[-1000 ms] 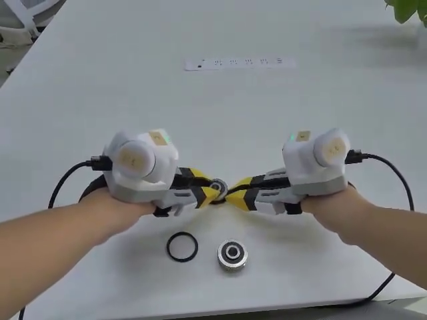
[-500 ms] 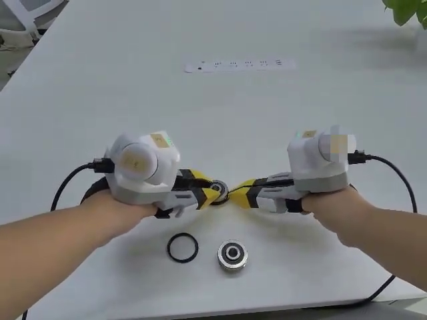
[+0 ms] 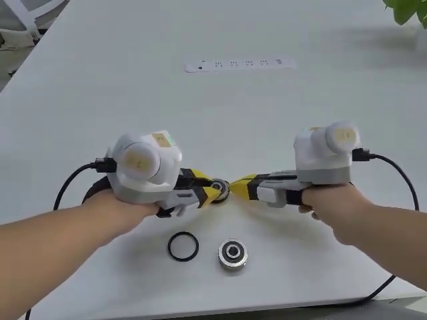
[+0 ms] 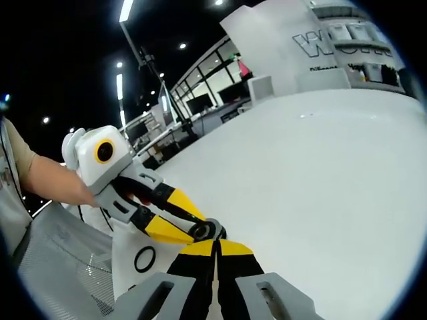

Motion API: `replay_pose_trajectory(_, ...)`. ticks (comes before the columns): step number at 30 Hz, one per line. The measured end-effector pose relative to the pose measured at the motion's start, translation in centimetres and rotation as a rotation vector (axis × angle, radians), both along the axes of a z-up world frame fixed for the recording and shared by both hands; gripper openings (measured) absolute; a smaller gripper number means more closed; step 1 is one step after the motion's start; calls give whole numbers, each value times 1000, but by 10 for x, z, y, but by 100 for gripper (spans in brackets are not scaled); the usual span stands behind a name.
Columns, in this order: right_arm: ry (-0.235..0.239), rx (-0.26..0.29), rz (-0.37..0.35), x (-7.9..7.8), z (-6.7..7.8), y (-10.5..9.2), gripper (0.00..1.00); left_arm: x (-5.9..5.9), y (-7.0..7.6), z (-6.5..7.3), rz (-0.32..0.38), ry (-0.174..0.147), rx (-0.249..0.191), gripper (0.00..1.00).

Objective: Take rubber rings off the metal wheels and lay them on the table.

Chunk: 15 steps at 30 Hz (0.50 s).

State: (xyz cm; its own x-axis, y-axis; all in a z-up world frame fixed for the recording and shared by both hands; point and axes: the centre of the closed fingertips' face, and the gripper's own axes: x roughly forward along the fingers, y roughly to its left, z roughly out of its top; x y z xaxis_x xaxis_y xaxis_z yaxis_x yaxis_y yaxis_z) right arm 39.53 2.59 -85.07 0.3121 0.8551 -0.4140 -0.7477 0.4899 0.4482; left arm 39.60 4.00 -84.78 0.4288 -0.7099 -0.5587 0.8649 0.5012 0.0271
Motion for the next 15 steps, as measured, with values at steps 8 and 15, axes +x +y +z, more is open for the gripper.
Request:
replay_pose_trajectory(8,22,28,-33,3,3,-1,0,1,-1,-1,11,-5,12,12)
replay_pose_trajectory(15,29,35,-30,1,5,1,0,2,-2,0,13,-19,27,12)
